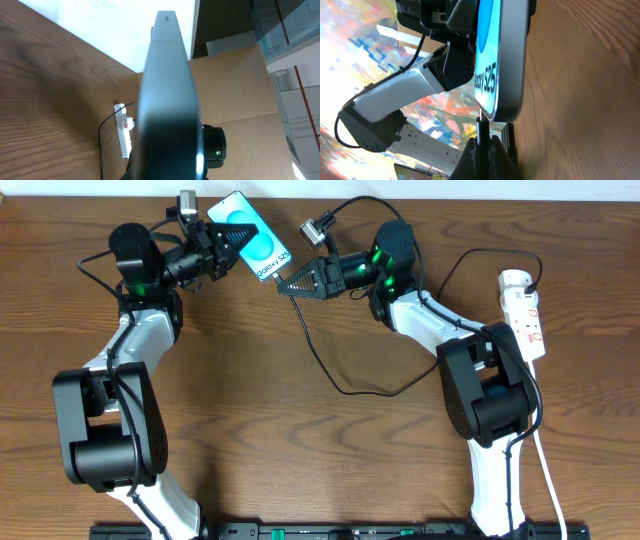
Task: Plug charger to phone and switch on socket
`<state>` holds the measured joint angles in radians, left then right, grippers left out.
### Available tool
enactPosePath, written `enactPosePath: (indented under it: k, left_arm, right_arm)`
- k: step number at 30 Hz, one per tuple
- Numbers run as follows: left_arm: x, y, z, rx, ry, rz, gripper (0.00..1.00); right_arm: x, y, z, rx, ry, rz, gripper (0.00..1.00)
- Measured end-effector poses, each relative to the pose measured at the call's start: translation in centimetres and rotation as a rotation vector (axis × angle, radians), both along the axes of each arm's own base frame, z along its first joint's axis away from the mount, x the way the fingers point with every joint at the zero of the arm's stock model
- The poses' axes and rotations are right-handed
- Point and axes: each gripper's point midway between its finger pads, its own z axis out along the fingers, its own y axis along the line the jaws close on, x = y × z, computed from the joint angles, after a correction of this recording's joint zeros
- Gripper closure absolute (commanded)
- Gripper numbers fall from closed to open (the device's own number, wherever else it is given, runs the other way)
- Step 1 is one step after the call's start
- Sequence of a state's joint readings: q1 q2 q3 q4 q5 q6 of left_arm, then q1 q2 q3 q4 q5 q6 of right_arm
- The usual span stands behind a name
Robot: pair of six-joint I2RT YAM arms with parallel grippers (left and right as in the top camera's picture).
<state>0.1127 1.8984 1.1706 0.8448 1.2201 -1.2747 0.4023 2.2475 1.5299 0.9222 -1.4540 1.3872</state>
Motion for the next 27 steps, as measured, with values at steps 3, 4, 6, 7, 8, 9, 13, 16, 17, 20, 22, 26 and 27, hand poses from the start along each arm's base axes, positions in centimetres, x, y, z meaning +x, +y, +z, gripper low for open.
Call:
enactPosePath:
  k: [3, 4, 6, 7, 8, 9, 13, 16, 17, 20, 22, 26, 27]
  left_arm:
    - [0.0, 0.0, 0.0, 0.0, 0.0, 0.0, 0.93]
    - [0.0, 0.0, 0.0, 0.0, 0.0, 0.0, 0.93]
    - [0.0, 0.0, 0.0, 0.0, 0.0, 0.0, 0.93]
    - [0.0, 0.0, 0.0, 0.0, 0.0, 0.0, 0.93]
    - [-0.01, 0.0, 0.0, 0.0, 0.0, 0.0, 0.93]
    - [-0.01, 0.0, 0.01, 0.0, 0.0, 0.0, 0.93]
    - [-0.01, 0.0, 0.0, 0.0, 0.0, 0.0, 0.93]
    - [-0.01, 0.0, 0.0, 0.0, 0.0, 0.0, 0.93]
    - [-0.01, 0.0, 0.0, 0.0, 0.0, 0.0, 0.93]
    - [0.0, 0.0, 0.02, -0.002, 0.003, 0.0, 0.93]
    - [0.0, 0.0, 0.0, -0.004, 0.006, 0.0, 0.93]
    - [0.0, 0.0, 0.0, -0.005, 0.008, 0.0, 0.93]
    - [0.01, 0.0, 0.0, -0.006, 0.01, 0.0, 0.93]
  right_arm:
    - [0.12, -0.14, 0.0, 0.0, 0.0, -0.003, 0.99]
    - [0.17, -0.2, 0.0, 0.0, -0.001, -0.005, 0.99]
    - [0.29, -0.33, 0.0, 0.0, 0.0, -0.008, 0.99]
    - [0.43, -0.5, 0.01, 0.0, -0.001, -0.012, 0.99]
    - [0.52, -0.59, 0.01, 0.0, -0.001, -0.015, 0.99]
    - [0.61, -0.7, 0.01, 0.0, -0.001, -0.018, 0.99]
    - [0.72, -0.82, 0.02, 0.001, -0.001, -0.021, 0.99]
    - [0.72, -0.82, 0.02, 0.001, -0.002, -0.021, 0.99]
    - [0.72, -0.82, 0.02, 0.001, -0.002, -0.021, 0.99]
    - [0.72, -0.82, 0.02, 0.001, -0.002, -0.021, 0.99]
    - [0.72, -0.82, 0.02, 0.001, -0.002, -0.021, 0.99]
    - [0.72, -0.82, 0.02, 0.001, -0.002, -0.021, 0.99]
    - [0.72, -0.82, 0.02, 0.001, -0.002, -0.021, 0.99]
